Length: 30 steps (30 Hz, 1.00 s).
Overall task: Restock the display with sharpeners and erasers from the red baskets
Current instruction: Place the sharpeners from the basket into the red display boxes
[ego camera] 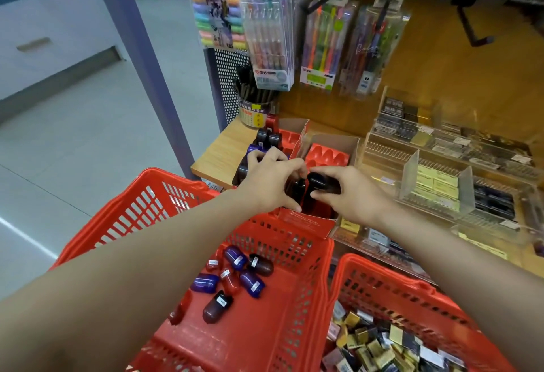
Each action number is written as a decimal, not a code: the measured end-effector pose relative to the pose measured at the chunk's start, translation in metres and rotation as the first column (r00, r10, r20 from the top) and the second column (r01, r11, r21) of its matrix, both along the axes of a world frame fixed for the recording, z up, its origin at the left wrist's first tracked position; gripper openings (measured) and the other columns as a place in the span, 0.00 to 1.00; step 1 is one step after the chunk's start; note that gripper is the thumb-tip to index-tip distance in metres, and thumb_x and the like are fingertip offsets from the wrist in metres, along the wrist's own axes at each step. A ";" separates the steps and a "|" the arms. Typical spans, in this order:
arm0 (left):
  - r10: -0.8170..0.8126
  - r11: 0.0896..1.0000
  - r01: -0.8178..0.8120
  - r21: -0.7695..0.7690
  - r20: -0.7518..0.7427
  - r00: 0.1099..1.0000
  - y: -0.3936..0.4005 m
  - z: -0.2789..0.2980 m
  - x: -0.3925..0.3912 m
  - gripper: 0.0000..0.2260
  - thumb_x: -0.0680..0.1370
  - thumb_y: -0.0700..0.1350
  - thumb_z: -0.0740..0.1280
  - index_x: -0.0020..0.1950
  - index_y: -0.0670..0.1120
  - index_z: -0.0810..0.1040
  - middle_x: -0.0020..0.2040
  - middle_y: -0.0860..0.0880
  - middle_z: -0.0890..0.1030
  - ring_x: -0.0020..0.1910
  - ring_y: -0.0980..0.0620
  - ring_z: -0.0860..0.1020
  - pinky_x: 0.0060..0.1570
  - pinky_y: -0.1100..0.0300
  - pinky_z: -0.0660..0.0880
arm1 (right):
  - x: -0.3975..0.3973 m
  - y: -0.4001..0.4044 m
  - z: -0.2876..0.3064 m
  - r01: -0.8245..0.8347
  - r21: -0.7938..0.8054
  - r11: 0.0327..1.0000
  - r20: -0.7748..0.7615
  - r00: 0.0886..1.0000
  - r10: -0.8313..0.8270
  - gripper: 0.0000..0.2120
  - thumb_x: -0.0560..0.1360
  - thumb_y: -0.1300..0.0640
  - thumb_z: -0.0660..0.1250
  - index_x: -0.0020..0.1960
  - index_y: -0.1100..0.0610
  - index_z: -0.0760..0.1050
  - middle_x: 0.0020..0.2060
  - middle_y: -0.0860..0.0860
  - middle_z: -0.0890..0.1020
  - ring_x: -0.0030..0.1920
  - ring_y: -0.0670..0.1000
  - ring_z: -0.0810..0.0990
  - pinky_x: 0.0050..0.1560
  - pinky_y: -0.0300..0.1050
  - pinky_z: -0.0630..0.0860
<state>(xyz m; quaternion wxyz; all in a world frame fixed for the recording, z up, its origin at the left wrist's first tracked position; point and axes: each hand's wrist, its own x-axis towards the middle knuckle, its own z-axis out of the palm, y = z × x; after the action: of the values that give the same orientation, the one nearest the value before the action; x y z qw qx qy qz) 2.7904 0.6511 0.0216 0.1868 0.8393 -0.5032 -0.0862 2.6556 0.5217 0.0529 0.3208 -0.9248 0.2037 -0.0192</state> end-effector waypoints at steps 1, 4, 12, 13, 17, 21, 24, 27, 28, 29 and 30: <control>-0.003 1.000 0.003 0.019 0.033 0.999 0.000 -0.001 0.000 0.29 0.62 0.59 0.80 0.60 0.58 0.74 0.55 0.54 0.69 0.65 0.49 0.61 0.67 0.49 0.50 | 0.001 0.002 -0.001 -0.007 -0.035 0.999 -0.014 1.000 0.007 0.20 0.75 0.55 0.72 0.66 0.45 0.76 0.56 0.44 0.83 0.57 0.46 0.79 0.55 0.38 0.72; -0.059 0.997 0.052 0.061 0.107 0.992 -0.001 -0.001 0.004 0.28 0.63 0.59 0.79 0.59 0.56 0.76 0.54 0.52 0.66 0.66 0.50 0.59 0.70 0.46 0.47 | 0.004 0.007 -0.004 -0.043 -0.121 0.992 -0.074 0.997 0.034 0.18 0.75 0.55 0.72 0.65 0.47 0.77 0.54 0.48 0.84 0.57 0.50 0.79 0.53 0.38 0.70; -0.102 0.994 0.098 0.044 0.096 0.990 0.003 0.003 0.018 0.22 0.68 0.62 0.74 0.60 0.60 0.80 0.58 0.62 0.79 0.63 0.56 0.62 0.61 0.54 0.48 | 0.007 0.016 -0.006 -0.006 -0.167 0.986 -0.116 0.993 -0.014 0.15 0.75 0.56 0.72 0.61 0.53 0.79 0.51 0.55 0.83 0.53 0.55 0.80 0.48 0.42 0.73; -0.092 0.995 0.087 0.047 0.097 0.991 0.003 0.003 0.016 0.21 0.68 0.62 0.74 0.60 0.60 0.80 0.58 0.62 0.79 0.62 0.56 0.62 0.61 0.54 0.49 | 0.008 0.018 -0.007 -0.004 -0.167 0.986 -0.137 0.990 -0.019 0.15 0.75 0.57 0.72 0.61 0.54 0.79 0.51 0.56 0.83 0.53 0.56 0.80 0.50 0.45 0.75; -0.071 0.991 0.058 0.120 0.105 0.992 -0.003 0.009 0.009 0.23 0.68 0.60 0.75 0.62 0.58 0.79 0.61 0.59 0.78 0.64 0.52 0.63 0.63 0.50 0.54 | 0.013 0.018 -0.001 -0.011 -0.154 0.988 -0.233 0.972 -0.025 0.13 0.76 0.54 0.70 0.59 0.56 0.79 0.49 0.56 0.82 0.51 0.57 0.81 0.46 0.47 0.75; -0.090 0.996 0.090 -0.009 -0.041 0.995 0.002 0.014 0.004 0.28 0.68 0.55 0.78 0.66 0.53 0.77 0.65 0.55 0.77 0.68 0.52 0.65 0.68 0.51 0.62 | 0.000 -0.001 0.021 0.236 0.038 0.971 -0.020 0.972 -0.235 0.14 0.80 0.46 0.64 0.58 0.56 0.73 0.42 0.53 0.82 0.40 0.53 0.82 0.41 0.47 0.77; -0.156 0.987 0.151 -0.058 -0.109 0.982 0.001 0.015 -0.002 0.25 0.70 0.53 0.77 0.66 0.52 0.78 0.64 0.54 0.78 0.68 0.54 0.67 0.69 0.53 0.66 | -0.016 -0.008 0.031 0.327 0.496 0.804 0.034 0.918 -0.394 0.13 0.81 0.47 0.60 0.56 0.57 0.66 0.34 0.54 0.79 0.28 0.48 0.78 0.29 0.42 0.74; -0.179 0.983 0.181 0.015 -0.080 0.980 -0.004 0.014 -0.006 0.21 0.73 0.52 0.75 0.65 0.52 0.79 0.63 0.53 0.80 0.66 0.52 0.70 0.67 0.52 0.69 | -0.027 -0.001 0.031 0.326 0.754 0.570 -0.052 0.895 -0.443 0.11 0.83 0.51 0.59 0.55 0.59 0.70 0.38 0.55 0.79 0.33 0.49 0.79 0.33 0.41 0.76; -0.175 0.984 0.177 0.018 -0.077 0.982 -0.005 0.013 -0.007 0.20 0.73 0.51 0.74 0.65 0.52 0.80 0.63 0.53 0.80 0.65 0.51 0.71 0.66 0.51 0.69 | -0.029 0.000 0.030 0.321 0.798 0.510 -0.073 0.892 -0.447 0.10 0.82 0.52 0.60 0.56 0.58 0.72 0.42 0.56 0.81 0.38 0.50 0.81 0.38 0.43 0.78; -0.166 0.986 0.167 0.013 -0.072 0.983 -0.005 0.012 -0.007 0.19 0.73 0.51 0.74 0.64 0.52 0.80 0.62 0.53 0.81 0.64 0.51 0.71 0.65 0.51 0.70 | -0.031 -0.001 0.029 0.305 0.821 0.482 -0.074 0.895 -0.440 0.10 0.82 0.52 0.62 0.57 0.58 0.75 0.46 0.57 0.84 0.42 0.51 0.83 0.43 0.45 0.80; -0.155 0.988 0.156 0.012 -0.065 0.986 -0.006 0.012 -0.008 0.19 0.73 0.51 0.74 0.63 0.53 0.80 0.61 0.53 0.81 0.64 0.51 0.71 0.65 0.51 0.70 | -0.033 -0.002 0.028 0.285 0.825 0.488 -0.058 0.901 -0.429 0.11 0.81 0.53 0.63 0.58 0.58 0.77 0.48 0.57 0.85 0.44 0.51 0.83 0.47 0.46 0.80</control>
<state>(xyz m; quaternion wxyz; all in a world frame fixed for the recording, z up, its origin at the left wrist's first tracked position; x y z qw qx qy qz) 2.7823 0.6454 0.0333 0.1881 0.7958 -0.5603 -0.1318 2.6229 0.5195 0.0810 0.7142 -0.6025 0.3510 -0.0614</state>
